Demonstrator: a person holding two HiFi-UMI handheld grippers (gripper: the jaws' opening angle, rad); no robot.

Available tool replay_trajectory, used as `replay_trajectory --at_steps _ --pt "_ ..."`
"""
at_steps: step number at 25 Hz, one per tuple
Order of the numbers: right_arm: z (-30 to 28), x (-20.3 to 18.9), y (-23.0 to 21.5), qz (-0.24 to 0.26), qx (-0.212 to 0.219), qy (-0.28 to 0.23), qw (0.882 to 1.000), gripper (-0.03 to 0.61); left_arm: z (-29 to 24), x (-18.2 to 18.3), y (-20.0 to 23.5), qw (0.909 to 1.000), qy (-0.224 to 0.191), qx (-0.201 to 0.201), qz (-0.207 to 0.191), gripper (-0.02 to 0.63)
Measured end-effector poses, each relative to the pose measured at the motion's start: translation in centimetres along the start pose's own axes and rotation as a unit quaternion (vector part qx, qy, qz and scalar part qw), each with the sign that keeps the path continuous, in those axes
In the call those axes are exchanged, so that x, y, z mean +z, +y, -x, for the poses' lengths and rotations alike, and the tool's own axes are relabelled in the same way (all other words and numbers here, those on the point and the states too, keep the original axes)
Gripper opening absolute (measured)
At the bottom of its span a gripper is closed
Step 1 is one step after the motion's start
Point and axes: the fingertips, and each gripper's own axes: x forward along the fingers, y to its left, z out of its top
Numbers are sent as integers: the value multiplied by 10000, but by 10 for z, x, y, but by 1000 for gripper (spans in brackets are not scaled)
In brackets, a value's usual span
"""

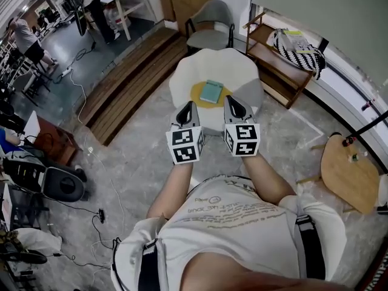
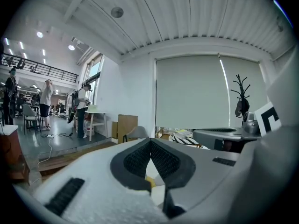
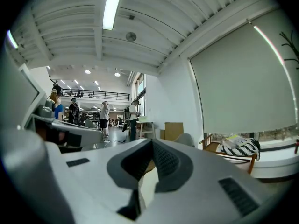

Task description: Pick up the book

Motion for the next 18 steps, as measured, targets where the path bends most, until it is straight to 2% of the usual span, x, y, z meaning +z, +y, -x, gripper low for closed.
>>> replay_trajectory --at_steps 11,18 --pt "2 -12 36 18 -11 57 10000 27 21 -17 34 9999 59 99 82 20" --pt "2 -22 43 -37 -26 120 9999 28 29 -29 36 9998 142 71 95 19"
